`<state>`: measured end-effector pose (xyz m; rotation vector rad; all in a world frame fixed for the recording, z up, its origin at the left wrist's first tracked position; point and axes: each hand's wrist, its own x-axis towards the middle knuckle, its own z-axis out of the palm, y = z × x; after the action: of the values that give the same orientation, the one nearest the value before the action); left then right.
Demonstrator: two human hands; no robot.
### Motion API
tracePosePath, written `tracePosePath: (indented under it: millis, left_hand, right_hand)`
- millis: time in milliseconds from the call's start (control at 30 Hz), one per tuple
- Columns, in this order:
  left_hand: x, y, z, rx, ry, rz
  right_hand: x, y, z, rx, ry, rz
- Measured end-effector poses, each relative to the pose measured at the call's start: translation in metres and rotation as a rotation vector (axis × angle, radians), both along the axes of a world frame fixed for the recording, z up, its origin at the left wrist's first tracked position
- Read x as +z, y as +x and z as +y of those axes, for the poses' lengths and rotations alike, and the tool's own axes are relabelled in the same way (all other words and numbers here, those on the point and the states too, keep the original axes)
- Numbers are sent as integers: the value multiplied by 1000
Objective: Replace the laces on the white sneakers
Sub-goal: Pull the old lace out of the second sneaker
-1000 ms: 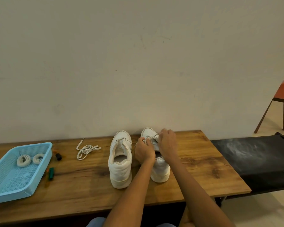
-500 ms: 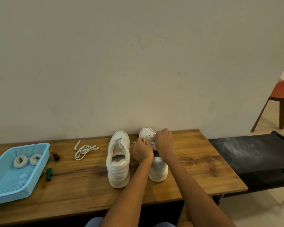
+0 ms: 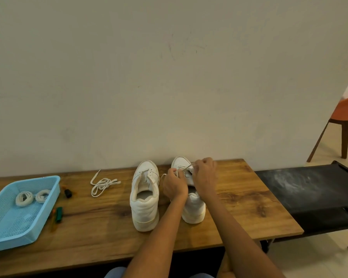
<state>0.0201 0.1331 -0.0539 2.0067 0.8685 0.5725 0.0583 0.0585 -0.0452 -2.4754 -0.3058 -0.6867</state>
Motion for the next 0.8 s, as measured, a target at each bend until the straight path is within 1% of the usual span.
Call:
tracePosePath:
  millis: [67, 100, 133, 167, 200, 233, 300, 367, 400, 433, 500, 567, 633, 700, 733, 800]
  left_hand:
    - [1, 0, 1, 4, -7, 0]
    - [2, 0, 1, 4, -5, 2]
    - [2, -1, 0, 3, -1, 4]
    - [2, -1, -1, 3, 2, 6]
    - [2, -2, -1, 4, 4, 4]
    - [2, -2, -1, 3, 7, -1]
    - [3, -3, -2, 2, 9, -11]
    - [4, -3, -2, 2, 7, -18]
    - [4, -3, -2, 1, 5, -21]
    - [4, -4, -2, 1, 3, -23]
    - [3, -3, -2, 3, 1, -28]
    - [4, -3, -2, 7, 3, -31]
    - [4, -3, -2, 7, 8, -22]
    - [3, -3, -3, 4, 7, -25]
    - [3, -3, -3, 2, 7, -30]
    - [2, -3, -3, 0, 14, -35]
  right_hand:
    - [0, -5, -1, -190, 199, -42]
    - [-1, -6, -1, -240, 247, -47]
    - [-2, -5, 0, -255, 250, -65]
    - [-3, -2, 0, -227, 215, -92]
    - [-4, 0, 0, -154, 161, -100]
    - [-5, 3, 1, -40, 100, -53]
    - [-9, 10, 4, 189, -65, 122]
    - [-15, 17, 3, 287, -220, 225]
    - [-16, 19, 3, 302, -227, 247]
    - [-16, 18, 3, 307, -176, 242]
    - [-11, 12, 2, 237, 26, 154]
    - [-6, 5, 1, 70, 228, -13]
    - [-5, 1, 2, -66, 336, -136]
    - [-7, 2, 1, -86, 336, -140]
    - [-9, 4, 1, -53, 297, -110]
    - [-14, 11, 2, 81, 139, 31]
